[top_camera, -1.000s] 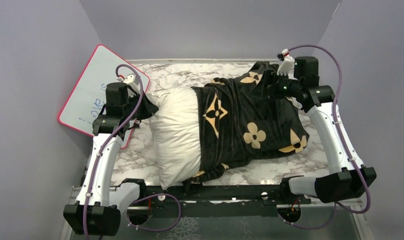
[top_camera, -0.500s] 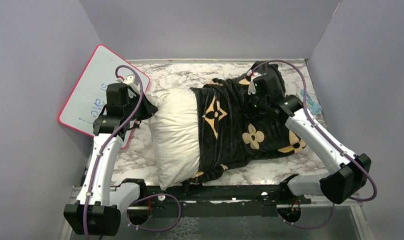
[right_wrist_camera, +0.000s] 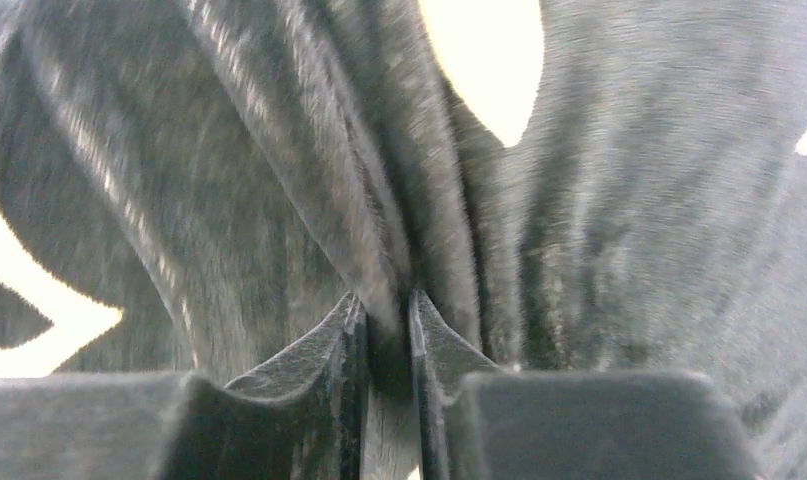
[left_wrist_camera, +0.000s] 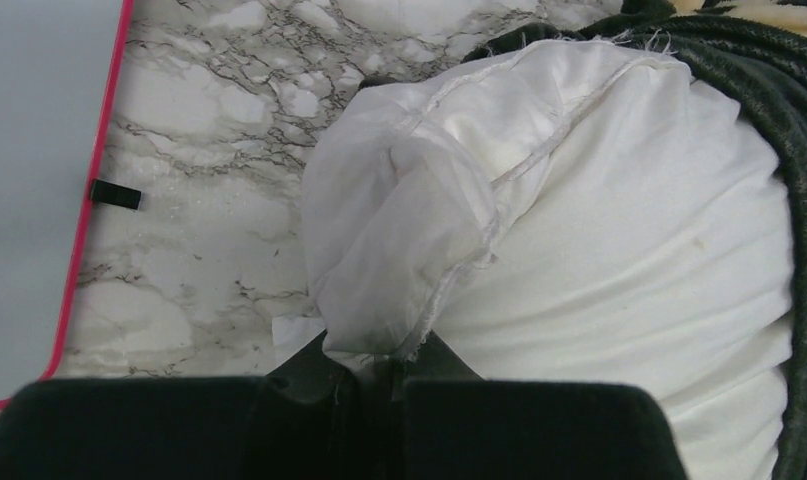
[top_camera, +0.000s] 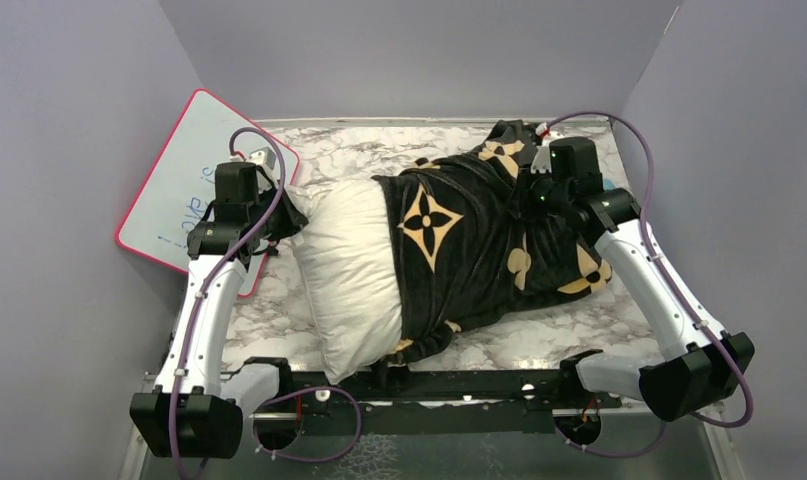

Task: Remove the pillowcase from the pillow
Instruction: Remove the pillow from the pillowcase.

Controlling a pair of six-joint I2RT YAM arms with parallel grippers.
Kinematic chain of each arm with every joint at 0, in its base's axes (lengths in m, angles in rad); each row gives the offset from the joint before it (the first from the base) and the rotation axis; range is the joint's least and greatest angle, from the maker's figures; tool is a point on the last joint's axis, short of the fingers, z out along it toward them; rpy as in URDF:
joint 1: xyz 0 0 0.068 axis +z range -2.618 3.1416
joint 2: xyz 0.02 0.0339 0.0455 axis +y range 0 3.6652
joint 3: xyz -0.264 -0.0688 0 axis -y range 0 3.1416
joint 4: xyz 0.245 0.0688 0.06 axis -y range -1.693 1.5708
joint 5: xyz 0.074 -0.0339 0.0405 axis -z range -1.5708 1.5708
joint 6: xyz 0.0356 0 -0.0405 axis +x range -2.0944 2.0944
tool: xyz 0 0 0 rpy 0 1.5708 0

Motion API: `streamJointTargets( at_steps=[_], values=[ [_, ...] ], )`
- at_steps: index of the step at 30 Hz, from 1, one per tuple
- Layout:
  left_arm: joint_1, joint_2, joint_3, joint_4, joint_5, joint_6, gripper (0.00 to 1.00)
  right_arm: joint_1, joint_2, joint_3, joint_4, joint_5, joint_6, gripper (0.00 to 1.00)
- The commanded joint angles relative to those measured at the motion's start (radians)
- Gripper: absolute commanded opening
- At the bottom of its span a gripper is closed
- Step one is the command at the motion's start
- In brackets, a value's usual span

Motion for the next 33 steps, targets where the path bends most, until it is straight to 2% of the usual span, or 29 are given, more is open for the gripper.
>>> streamJointTargets(
  at_steps=[1, 3, 6, 11, 15, 18, 19, 20, 22, 23, 24, 30, 33],
  values=[
    [0.024, 0.024, 0.024, 0.067, 0.002, -0.031, 0.0, -0.012, -0.031, -0.01, -0.044, -0.409, 0.011, 0.37],
    [0.024, 0.037, 0.019, 0.081, -0.011, -0.06, 0.0, -0.012, -0.092, -0.06, -0.04, -0.467, 0.047, 0.53],
    [0.024, 0.048, -0.008, 0.113, -0.013, -0.103, 0.0, -0.012, -0.203, -0.127, -0.066, -0.466, 0.094, 0.64],
    [0.057, 0.075, -0.019, 0.161, -0.014, -0.166, 0.0, -0.012, -0.388, -0.264, -0.102, -0.487, 0.176, 0.72],
    [0.091, 0.142, -0.003, 0.22, 0.073, -0.222, 0.0, -0.012, -0.515, -0.481, -0.014, -0.492, 0.31, 0.73],
    [0.102, 0.208, 0.044, 0.227, 0.162, -0.201, 0.0, -0.012, -0.546, -0.609, 0.106, -0.538, 0.43, 0.73],
    [0.103, 0.229, 0.061, 0.227, 0.192, -0.177, 0.1, -0.012, -0.544, -0.649, 0.168, -0.573, 0.461, 0.73],
    [0.103, 0.246, 0.073, 0.221, 0.223, -0.153, 0.28, -0.012, -0.535, -0.685, 0.228, -0.603, 0.498, 0.73],
    [0.105, 0.256, 0.089, 0.187, 0.237, -0.118, 0.57, -0.012, -0.494, -0.736, 0.337, -0.634, 0.565, 0.72],
    [0.106, 0.241, 0.085, 0.171, 0.224, -0.107, 0.87, -0.012, -0.466, -0.746, 0.372, -0.637, 0.588, 0.72],
    [0.108, 0.216, 0.075, 0.16, 0.196, -0.095, 0.97, -0.012, -0.424, -0.75, 0.397, -0.631, 0.609, 0.71],
    [0.141, 0.022, 0.006, 0.013, -0.033, -0.096, 0.98, -0.012, -0.291, -0.723, 0.452, -0.563, 0.682, 0.71],
    [0.145, -0.071, -0.048, -0.052, -0.068, -0.127, 0.98, -0.012, -0.267, -0.728, 0.503, -0.549, 0.726, 0.7]
  ],
)
